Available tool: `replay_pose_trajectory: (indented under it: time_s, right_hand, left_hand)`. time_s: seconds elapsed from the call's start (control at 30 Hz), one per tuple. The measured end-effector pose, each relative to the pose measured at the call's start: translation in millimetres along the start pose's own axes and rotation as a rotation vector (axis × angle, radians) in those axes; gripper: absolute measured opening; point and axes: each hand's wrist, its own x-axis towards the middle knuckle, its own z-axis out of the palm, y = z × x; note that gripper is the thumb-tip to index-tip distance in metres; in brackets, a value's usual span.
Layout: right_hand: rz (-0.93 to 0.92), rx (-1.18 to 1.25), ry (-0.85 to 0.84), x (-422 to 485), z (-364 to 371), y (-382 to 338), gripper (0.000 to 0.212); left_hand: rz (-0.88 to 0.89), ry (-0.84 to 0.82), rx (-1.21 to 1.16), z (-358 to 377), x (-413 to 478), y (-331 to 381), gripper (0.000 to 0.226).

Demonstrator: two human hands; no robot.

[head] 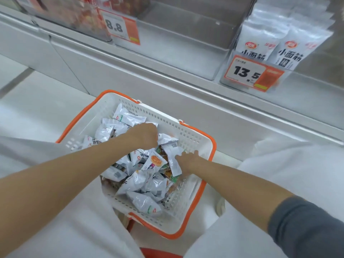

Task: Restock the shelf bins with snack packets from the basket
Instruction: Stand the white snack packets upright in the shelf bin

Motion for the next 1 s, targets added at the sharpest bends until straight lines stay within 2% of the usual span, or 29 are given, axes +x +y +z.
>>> replay_pose_trajectory:
  time_s: [0.07,0.13,0.23,0.33,0.53,0.63,0.67,0.73,0.77,0.83,0.9,1.0]
  right_hand:
    - [0.067,-0.006,0.000,10.0,16.9,-8.6,0.103]
    - [0.099,0.093,0.007,19.1,30.3,-16.5,0.114]
    - [0.096,0.153,0.080,27.0,42.2,-21.9,0.112]
    - [0.061,0.069,0.170,23.6,42.7,-23.0,0.108]
    - [-0.089,0.123,0.261,2.3,9.8,-17.6,0.064]
    - [-0.157,0.222,0.469,-29.0,-41.0,2.2,0.015]
    - [-0.187,0.278,0.493,-43.4,-61.3,10.3,0.010]
    - [-0.239,0.406,0.469,-73.2,-96.7,28.7,0.023]
    - [-0.258,0.502,0.485,-87.5,-109.8,38.7,0.029]
    - [-0.273,0.721,0.576,-114.5,-126.1,57.4,0.034]
    - [-0.275,0.919,0.649,-136.1,-135.1,72.1,0.031]
    - [-0.269,1.008,0.726,-160.8,-148.0,92.8,0.031]
  left_hand:
    - [0.009,-0.008,-0.009,-0.3,-0.1,1.9,0.020]
    - [0.008,-0.003,-0.040,-2.6,0.8,1.0,0.019]
    - [-0.001,0.005,-0.061,-4.7,3.5,-1.2,0.020]
    - [-0.009,0.004,-0.045,-3.8,5.0,0.7,0.020]
    - [0.004,-0.008,-0.032,-4.5,7.7,3.7,0.022]
    - [0.005,0.019,-0.051,-10.2,9.1,7.1,0.028]
    - [0.005,0.021,-0.077,-12.4,9.5,7.6,0.036]
    - [0.026,-0.014,-0.196,-17.6,6.9,10.1,0.059]
    - [0.060,-0.059,-0.320,-20.3,5.1,12.5,0.063]
    - [0.171,-0.166,-0.619,-25.2,-2.1,21.2,0.047]
    - [0.251,-0.206,-0.864,-29.1,-12.1,35.1,0.028]
    - [0.336,-0.104,-0.948,-34.3,-18.4,53.6,0.018]
